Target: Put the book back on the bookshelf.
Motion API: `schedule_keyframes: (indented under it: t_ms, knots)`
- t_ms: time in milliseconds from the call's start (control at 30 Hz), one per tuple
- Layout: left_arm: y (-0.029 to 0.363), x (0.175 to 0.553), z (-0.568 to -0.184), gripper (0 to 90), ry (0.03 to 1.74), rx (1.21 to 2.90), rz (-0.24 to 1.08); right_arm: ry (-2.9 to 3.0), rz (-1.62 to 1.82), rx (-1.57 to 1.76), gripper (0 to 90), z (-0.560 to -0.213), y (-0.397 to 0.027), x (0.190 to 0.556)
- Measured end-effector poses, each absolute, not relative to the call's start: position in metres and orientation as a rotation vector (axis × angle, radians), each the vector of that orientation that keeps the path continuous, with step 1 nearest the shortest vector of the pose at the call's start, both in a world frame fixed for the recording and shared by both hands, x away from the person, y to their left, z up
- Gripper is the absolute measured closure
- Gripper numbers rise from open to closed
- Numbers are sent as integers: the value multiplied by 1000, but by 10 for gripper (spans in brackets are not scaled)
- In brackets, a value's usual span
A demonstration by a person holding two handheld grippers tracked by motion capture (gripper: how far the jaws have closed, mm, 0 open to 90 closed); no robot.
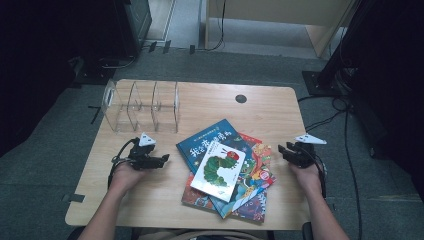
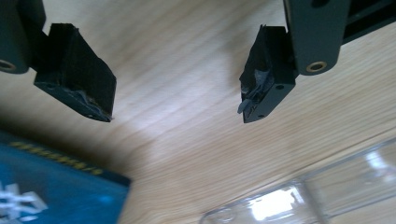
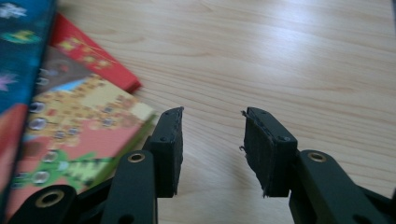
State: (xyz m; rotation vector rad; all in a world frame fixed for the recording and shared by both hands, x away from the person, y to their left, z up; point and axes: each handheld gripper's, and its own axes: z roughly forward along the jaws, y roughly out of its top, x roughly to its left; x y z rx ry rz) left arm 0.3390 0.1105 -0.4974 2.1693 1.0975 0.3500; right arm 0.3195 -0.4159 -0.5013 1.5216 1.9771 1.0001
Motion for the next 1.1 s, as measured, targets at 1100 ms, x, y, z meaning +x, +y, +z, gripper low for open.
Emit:
schedule_keyframes:
  t_ms: [1100]
  knots:
    - [86, 337, -476, 351, 1073, 2129, 217, 2234, 1247, 1299, 859, -472, -337, 274]
